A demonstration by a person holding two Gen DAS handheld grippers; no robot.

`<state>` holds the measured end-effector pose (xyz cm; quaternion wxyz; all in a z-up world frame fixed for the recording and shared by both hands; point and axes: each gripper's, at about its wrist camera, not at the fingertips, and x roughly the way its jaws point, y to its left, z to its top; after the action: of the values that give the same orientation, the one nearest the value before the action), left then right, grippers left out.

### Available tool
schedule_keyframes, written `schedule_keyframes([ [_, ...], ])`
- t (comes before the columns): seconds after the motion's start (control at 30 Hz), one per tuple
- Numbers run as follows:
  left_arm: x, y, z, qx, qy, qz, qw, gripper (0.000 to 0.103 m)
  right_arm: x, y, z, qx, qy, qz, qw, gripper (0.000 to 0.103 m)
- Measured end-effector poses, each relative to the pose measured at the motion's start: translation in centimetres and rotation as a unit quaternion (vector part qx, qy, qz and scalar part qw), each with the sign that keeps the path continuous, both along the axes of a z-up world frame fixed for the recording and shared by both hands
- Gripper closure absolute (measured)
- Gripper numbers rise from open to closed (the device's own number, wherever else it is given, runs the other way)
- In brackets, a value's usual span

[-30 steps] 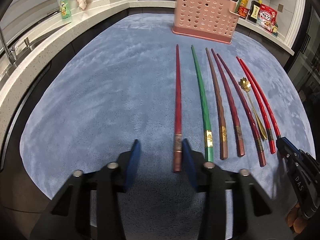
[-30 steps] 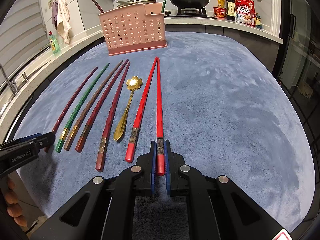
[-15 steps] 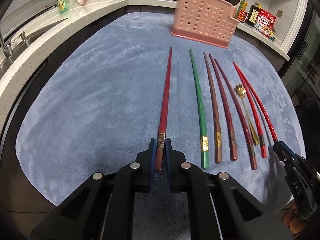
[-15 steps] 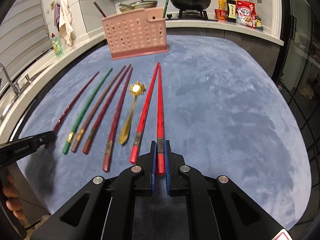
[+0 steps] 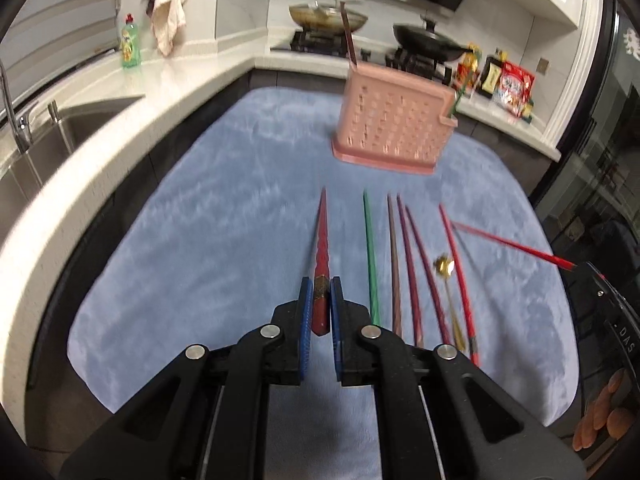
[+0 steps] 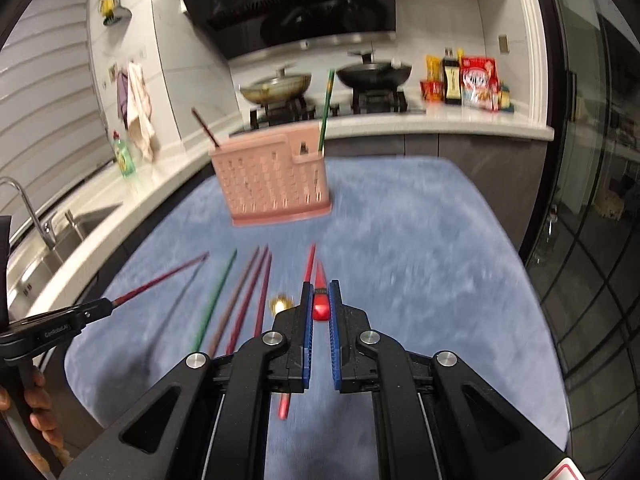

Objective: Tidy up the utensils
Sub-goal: 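Lift both held chopsticks and carry them over the pink basket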

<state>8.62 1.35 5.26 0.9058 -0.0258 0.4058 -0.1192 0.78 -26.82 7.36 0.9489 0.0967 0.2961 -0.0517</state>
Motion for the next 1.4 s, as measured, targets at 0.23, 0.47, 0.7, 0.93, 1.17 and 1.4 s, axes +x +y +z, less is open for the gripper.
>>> schedule_keyframes([
  [0.23, 2.7, 0.1, 4.9, 0.000, -0.054, 0.005, 0.9985, 0.095, 1.5, -1.5, 3.6, 0.004, -0.037, -0.011, 0.999, 0.096],
  [0.47, 6.1, -0.5, 8.1, -0.005, -0.077, 0.001, 0.9970, 0.095, 3.3, -2.5, 6.0, 0.007, -0.062, -0.013, 0.998, 0.096],
  [0.7, 9.0, -1.5, 11.0, -0.014, -0.099, -0.006, 0.9949, 0.095, 5.9, -3.0, 8.7, 0.005, -0.089, -0.002, 0.996, 0.096],
  [0.93, 11.9, -3.1, 15.4, -0.033, -0.130, -0.027, 0.9906, 0.095, 9.8, -3.3, 12.2, 0.026, -0.123, 0.021, 0.992, 0.096],
  [1.17, 15.0, -5.5, 21.4, -0.057, -0.196, -0.029, 0.9785, 0.096, 15.5, -3.9, 16.4, 0.045, -0.183, 0.031, 0.982, 0.096],
  [1.4, 20.1, -7.5, 22.9, -0.069, -0.219, -0.017, 0.9731, 0.096, 22.2, -3.8, 18.8, 0.058, -0.207, 0.034, 0.976, 0.096],
])
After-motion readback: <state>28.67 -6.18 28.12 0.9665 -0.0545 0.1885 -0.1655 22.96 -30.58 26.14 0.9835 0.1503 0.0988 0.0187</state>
